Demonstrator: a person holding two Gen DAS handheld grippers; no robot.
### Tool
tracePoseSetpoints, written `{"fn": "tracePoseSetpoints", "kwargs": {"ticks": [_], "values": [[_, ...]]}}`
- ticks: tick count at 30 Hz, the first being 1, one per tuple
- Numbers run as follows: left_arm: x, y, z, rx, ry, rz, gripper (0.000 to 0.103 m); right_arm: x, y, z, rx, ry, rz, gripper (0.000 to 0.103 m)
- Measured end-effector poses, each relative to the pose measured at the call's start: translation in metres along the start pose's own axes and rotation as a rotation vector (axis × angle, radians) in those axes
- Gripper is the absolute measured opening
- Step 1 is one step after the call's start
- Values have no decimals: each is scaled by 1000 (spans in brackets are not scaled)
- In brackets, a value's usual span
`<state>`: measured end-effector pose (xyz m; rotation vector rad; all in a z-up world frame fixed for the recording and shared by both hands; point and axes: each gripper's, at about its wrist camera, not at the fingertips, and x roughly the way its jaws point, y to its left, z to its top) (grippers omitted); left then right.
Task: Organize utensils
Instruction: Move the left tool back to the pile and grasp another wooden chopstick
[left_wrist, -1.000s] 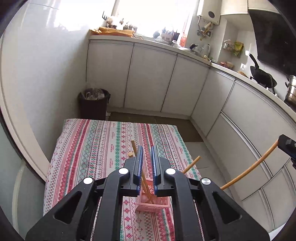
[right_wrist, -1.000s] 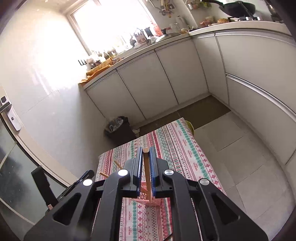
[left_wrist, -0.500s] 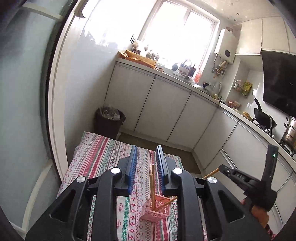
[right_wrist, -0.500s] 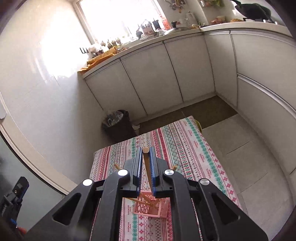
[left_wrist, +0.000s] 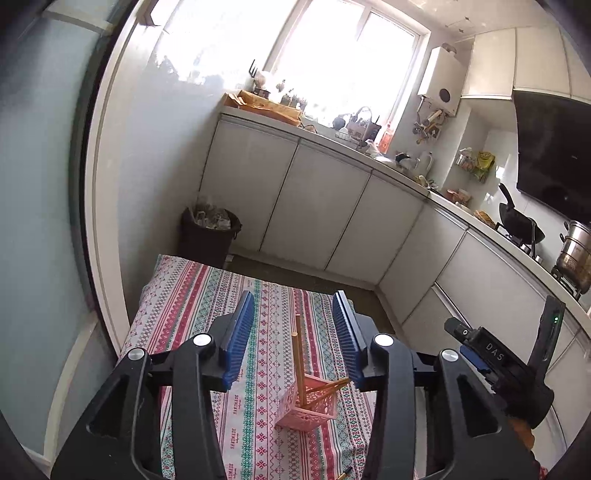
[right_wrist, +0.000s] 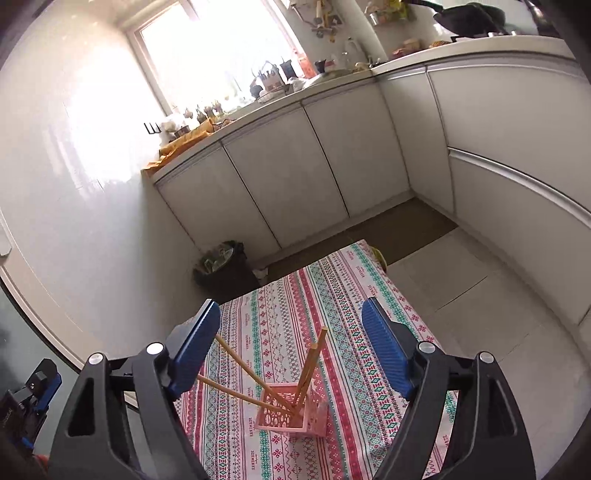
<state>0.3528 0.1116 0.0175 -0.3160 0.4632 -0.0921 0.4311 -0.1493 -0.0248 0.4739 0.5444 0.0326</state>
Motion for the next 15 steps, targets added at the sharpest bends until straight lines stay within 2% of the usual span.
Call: {"fn": "tracePoseSetpoints", "kwargs": {"ticks": [4, 7, 9, 11, 13, 15], "values": [[2, -19, -10, 88, 45, -38, 63, -32, -25, -20, 7, -9, -21, 85], [10, -34, -26, 158, 110, -69, 76, -47, -51, -52, -22, 51, -99, 90], [19, -44, -39, 206, 168, -83, 84, -50, -71, -78, -59, 132, -179, 92], [29, -53, -54, 257, 229, -97, 97, -47, -90, -105, -101, 213, -264, 92], [42, -63, -71, 316, 312, -118, 96, -41, -114, -131, -110, 295, -366, 92], [55, -72, -90, 362, 390, -135, 96, -27, -140, -148, -41, 428, -402, 92]]}}
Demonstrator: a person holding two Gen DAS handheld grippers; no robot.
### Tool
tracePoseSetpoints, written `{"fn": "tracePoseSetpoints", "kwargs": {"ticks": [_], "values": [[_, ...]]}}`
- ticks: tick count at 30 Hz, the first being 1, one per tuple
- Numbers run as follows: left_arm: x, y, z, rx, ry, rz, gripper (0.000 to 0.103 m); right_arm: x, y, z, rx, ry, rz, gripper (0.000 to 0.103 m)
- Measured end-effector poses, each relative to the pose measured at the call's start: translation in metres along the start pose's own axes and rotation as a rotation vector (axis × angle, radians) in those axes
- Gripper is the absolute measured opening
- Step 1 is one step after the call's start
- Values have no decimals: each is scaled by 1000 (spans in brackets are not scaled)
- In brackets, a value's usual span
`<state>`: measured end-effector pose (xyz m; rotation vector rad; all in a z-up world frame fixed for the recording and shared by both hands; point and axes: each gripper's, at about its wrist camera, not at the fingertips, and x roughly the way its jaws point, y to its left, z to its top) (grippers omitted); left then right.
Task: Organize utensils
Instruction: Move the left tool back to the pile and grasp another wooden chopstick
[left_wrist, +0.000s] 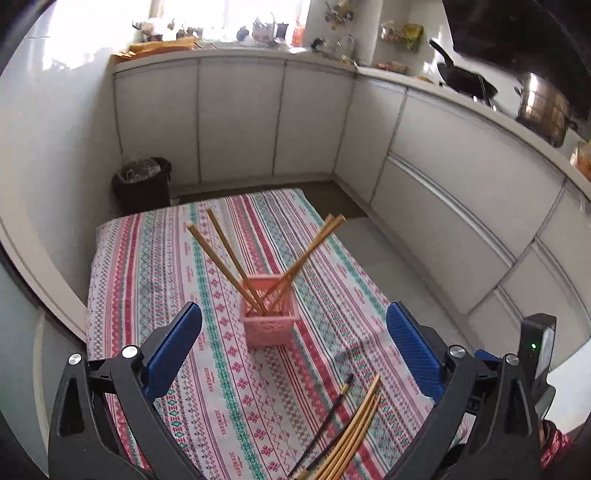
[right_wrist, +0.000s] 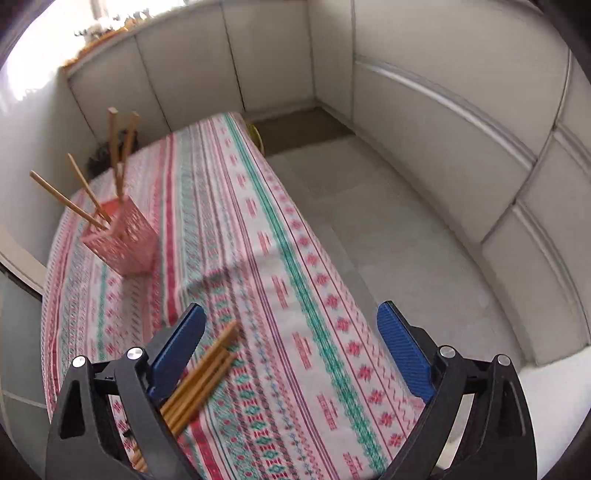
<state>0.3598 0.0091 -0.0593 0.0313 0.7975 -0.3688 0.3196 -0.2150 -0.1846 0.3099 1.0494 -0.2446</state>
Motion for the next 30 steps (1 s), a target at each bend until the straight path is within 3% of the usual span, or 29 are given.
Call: {"fn": "tracePoseSetpoints", "kwargs": {"ticks": [3, 10, 18, 21, 23, 27, 30], "values": [[28, -17, -17, 64, 111, -41, 96, 24, -17, -3, 91, 144, 129, 92], [85, -56, -60, 230, 312, -68, 96, 18, -26, 5, 67, 101, 23, 92], [117, -76, -83, 286, 403, -102, 95, 19, -46, 13, 121, 117, 27, 92], [129, -92, -90, 336, 432, -192, 76, 19, -54, 14, 159, 127, 50, 92], [139, -107, -98, 391, 463, -234, 56, 19, -57, 14, 164, 130, 55, 92], [165, -129, -117, 484, 529, -249, 44, 16, -65, 14, 176, 125, 55, 92], [181, -131, -121, 484, 554, -247, 32, 17, -74, 15, 198, 130, 59, 92]]}}
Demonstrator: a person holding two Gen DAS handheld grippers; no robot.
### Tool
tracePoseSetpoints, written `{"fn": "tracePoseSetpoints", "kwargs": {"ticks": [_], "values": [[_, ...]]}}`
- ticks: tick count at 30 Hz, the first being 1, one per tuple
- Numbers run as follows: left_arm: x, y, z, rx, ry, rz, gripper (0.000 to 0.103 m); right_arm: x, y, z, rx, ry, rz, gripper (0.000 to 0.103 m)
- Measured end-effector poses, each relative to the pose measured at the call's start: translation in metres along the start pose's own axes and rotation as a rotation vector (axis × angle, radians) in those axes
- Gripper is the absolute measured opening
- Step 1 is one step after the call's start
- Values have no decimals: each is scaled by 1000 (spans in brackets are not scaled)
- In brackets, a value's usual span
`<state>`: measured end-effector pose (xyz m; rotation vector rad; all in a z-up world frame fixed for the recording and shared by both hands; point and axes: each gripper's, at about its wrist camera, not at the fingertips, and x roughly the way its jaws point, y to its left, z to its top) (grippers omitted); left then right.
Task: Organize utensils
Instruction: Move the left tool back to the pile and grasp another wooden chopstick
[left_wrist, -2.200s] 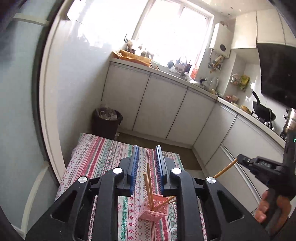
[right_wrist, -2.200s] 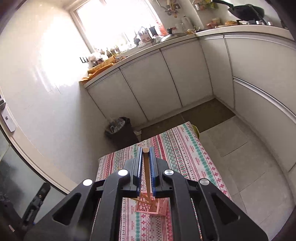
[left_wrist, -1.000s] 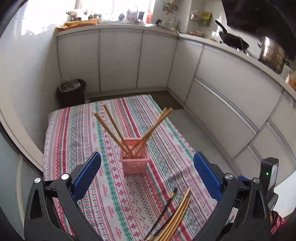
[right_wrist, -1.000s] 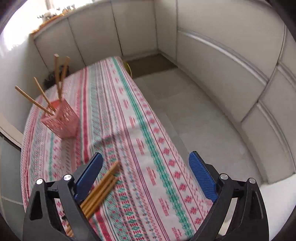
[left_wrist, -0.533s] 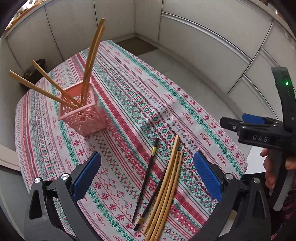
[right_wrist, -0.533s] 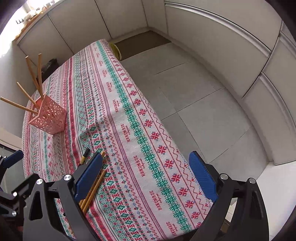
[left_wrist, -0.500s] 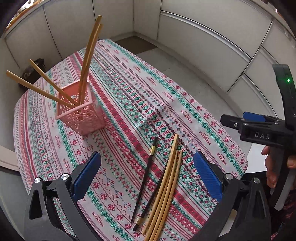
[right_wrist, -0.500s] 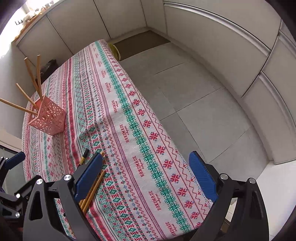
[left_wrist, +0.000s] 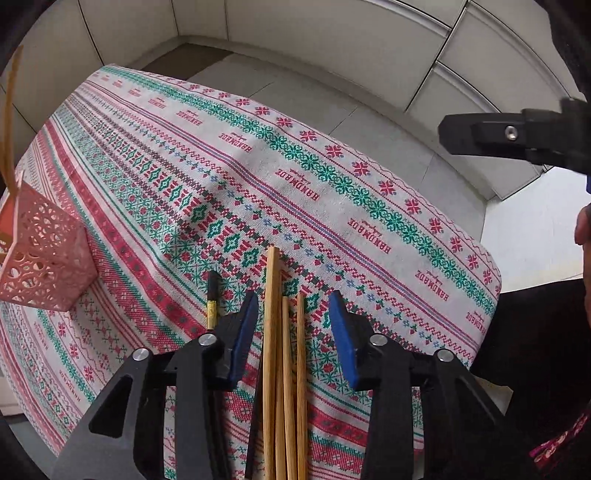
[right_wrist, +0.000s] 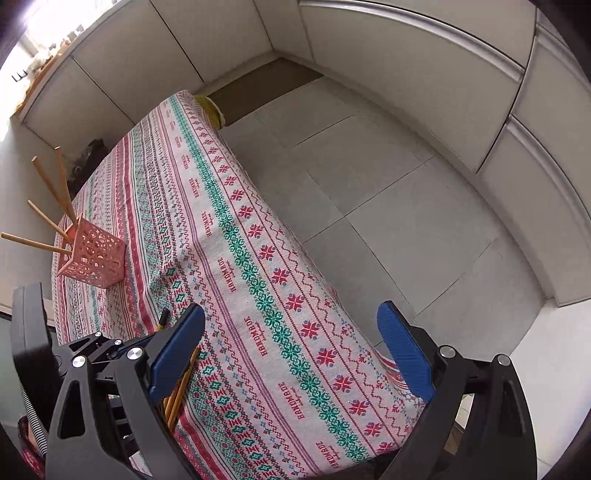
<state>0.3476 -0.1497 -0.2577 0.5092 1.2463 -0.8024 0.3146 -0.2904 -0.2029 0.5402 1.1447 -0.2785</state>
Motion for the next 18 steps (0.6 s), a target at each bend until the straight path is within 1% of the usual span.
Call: {"fn": "tracePoseSetpoints", "kwargs": {"ticks": [1, 3, 11, 12, 13, 14, 16, 18], "values": [[3, 2, 3, -5, 5, 3, 29, 0, -3, 0, 7, 2, 4, 92], [10, 6, 7, -19, 14, 17, 29, 0, -6, 1, 11, 7, 7, 92], [32, 19, 23, -64, 32, 8, 28, 4, -10, 1, 5, 21, -2, 92], [33, 19, 24, -64, 16, 6, 26, 5, -10, 1, 8, 24, -1, 92], [33, 21, 25, -72, 12, -7, 11, 6, -11, 1, 10, 27, 1, 92], [34, 24, 25, -89, 13, -8, 8, 6, -11, 1, 12, 31, 2, 92], [32, 34, 24, -133, 16, -4, 8, 8, -11, 1, 18, 39, 7, 92], [22, 45, 19, -166, -3, 4, 8, 8, -8, 1, 25, 46, 20, 92]]}}
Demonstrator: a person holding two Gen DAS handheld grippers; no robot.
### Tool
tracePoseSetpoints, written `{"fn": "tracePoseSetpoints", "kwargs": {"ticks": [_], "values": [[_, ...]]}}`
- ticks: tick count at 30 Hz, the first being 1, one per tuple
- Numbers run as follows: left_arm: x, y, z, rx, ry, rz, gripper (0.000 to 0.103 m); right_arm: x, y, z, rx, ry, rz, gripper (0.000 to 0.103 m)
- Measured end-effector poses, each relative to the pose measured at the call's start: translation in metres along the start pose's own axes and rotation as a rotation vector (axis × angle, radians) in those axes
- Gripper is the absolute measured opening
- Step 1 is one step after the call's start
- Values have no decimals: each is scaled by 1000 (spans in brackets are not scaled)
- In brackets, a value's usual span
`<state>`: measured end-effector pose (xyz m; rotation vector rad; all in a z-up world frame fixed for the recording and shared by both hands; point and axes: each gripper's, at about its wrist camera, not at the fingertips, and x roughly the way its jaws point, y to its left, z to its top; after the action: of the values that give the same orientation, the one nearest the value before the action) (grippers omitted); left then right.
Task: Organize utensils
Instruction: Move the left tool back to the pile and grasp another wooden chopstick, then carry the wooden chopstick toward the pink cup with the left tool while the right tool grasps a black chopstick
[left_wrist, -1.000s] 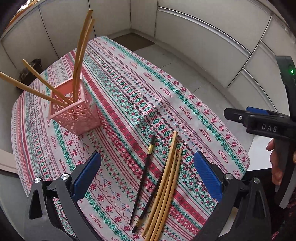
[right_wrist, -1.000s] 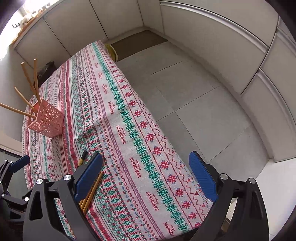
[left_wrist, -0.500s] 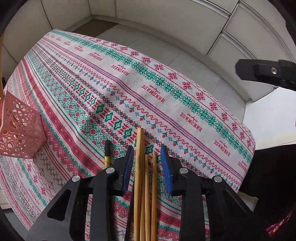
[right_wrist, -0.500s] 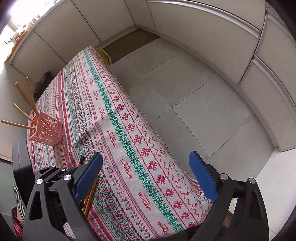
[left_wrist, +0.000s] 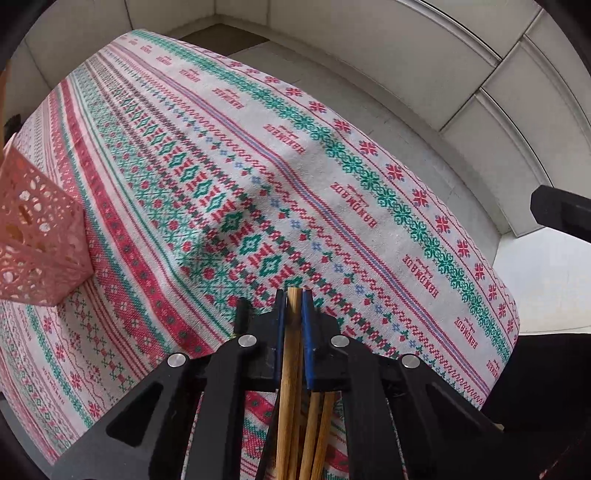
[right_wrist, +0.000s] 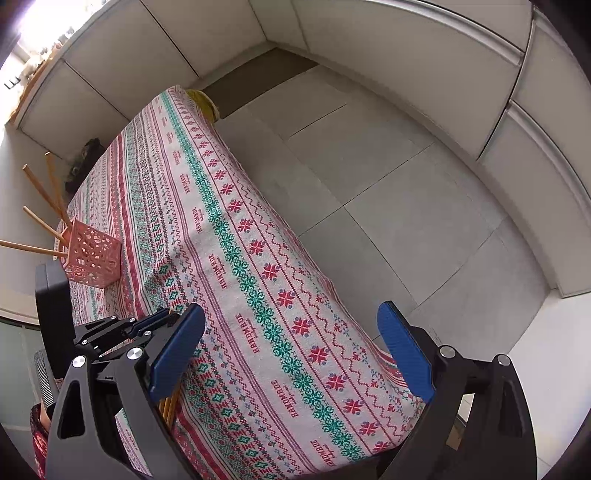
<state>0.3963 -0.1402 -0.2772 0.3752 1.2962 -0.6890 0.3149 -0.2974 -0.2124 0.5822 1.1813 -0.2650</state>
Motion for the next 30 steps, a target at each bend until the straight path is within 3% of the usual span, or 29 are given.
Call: {"fn": "tracePoseSetpoints", "kwargs": {"ticks": [10, 13, 19, 23, 25, 26, 30], "values": [[-84, 31, -47, -135, -118, -16, 7, 20, 45, -18, -68, 102, 100, 91], [-107, 40, -63, -177, -164, -10, 7, 22, 65, -25, -129, 96, 130, 90], [-155, 59, -92, -261, -275, 4, 6, 18, 115, -44, -399, 21, 169, 90], [-187, 65, -106, -287, -357, -3, 6, 25, 152, -67, -697, 20, 193, 83], [-196, 68, -110, -292, -387, -3, 6, 47, 147, -63, -573, 159, 230, 80], [-200, 71, -111, -296, -399, -3, 6, 58, 143, -59, -495, 221, 233, 74], [-212, 77, -115, -312, -425, -6, 6, 74, 137, -42, -260, 303, 289, 49]]}}
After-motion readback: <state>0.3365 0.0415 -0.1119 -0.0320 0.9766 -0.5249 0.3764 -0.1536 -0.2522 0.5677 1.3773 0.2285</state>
